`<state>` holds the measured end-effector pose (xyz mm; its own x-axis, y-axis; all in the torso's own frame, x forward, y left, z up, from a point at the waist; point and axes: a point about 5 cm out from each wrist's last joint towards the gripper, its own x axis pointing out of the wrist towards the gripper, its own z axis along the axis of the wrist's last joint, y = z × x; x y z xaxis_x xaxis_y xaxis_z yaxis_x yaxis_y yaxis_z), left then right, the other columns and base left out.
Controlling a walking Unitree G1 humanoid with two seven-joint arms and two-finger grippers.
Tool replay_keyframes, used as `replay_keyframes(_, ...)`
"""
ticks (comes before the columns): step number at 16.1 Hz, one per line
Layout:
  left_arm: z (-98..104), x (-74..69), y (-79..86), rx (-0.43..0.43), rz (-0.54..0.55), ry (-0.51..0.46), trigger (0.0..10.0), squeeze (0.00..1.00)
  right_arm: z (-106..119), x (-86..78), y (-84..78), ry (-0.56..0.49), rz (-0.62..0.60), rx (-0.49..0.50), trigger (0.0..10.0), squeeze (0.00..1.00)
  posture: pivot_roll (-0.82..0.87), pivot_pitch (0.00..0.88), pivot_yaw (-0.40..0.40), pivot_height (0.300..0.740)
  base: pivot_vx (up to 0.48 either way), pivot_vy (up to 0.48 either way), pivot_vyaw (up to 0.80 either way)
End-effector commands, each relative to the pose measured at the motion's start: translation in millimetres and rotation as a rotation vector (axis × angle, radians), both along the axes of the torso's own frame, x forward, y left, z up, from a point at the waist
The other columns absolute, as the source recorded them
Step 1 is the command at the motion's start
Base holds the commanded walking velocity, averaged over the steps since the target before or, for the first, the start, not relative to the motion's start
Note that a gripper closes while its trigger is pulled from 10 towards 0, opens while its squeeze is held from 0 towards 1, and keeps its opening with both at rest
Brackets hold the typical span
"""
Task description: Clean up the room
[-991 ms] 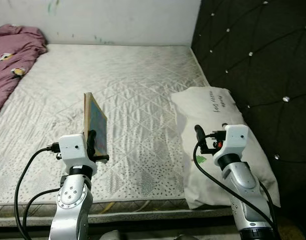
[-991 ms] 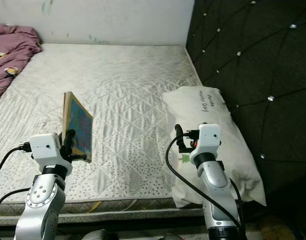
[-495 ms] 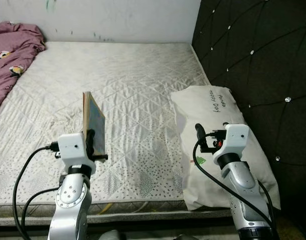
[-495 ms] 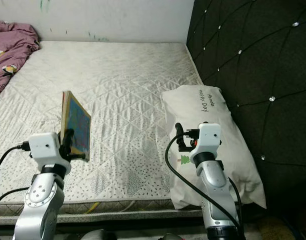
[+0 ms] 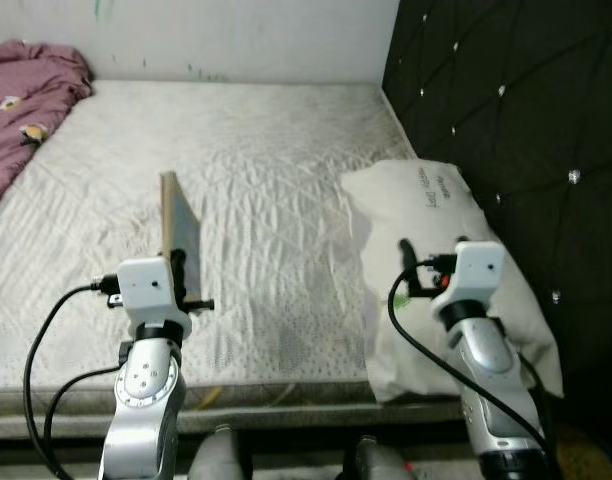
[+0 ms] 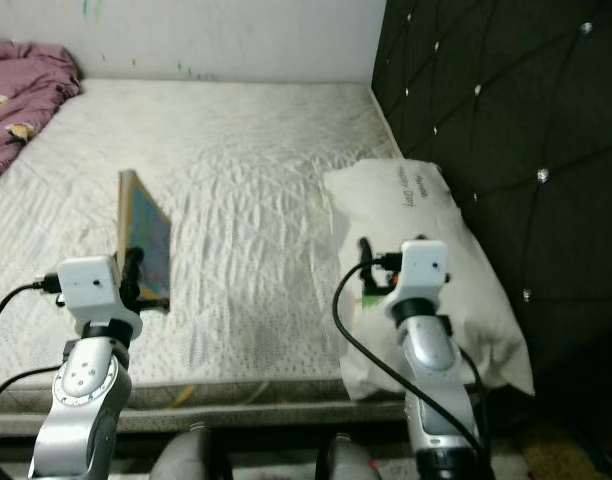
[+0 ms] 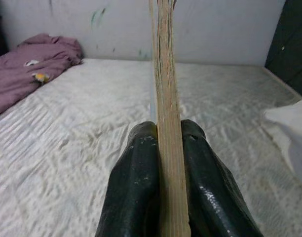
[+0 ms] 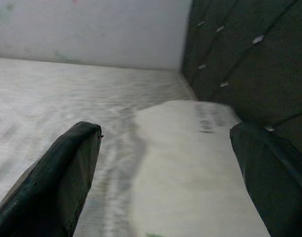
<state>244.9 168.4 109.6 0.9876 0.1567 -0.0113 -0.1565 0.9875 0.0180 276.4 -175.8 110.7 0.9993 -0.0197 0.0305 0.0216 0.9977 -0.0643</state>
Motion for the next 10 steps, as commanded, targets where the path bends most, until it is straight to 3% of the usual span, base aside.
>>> replay_keyframes(1, 6.6, 3.9, 0.6, 0.006, 0.012, -0.028, 10.0, 0.00, 3.7, 2.4, -2.8, -0.019, -0.033, -0.023, 10.0, 0.00, -0.02, 0.004, -0.011, 0.646, 0.000, 0.000, 0.00)
replay_keyframes(10, 3.7, 7.1, 2.5, -0.018, 0.023, -0.021, 10.0, 0.00, -2.9, 2.7, 3.1, -0.008, -0.050, -0.024, 10.0, 0.00, -0.02, 0.000, -0.006, 0.646, 0.000, 0.000, 0.00)
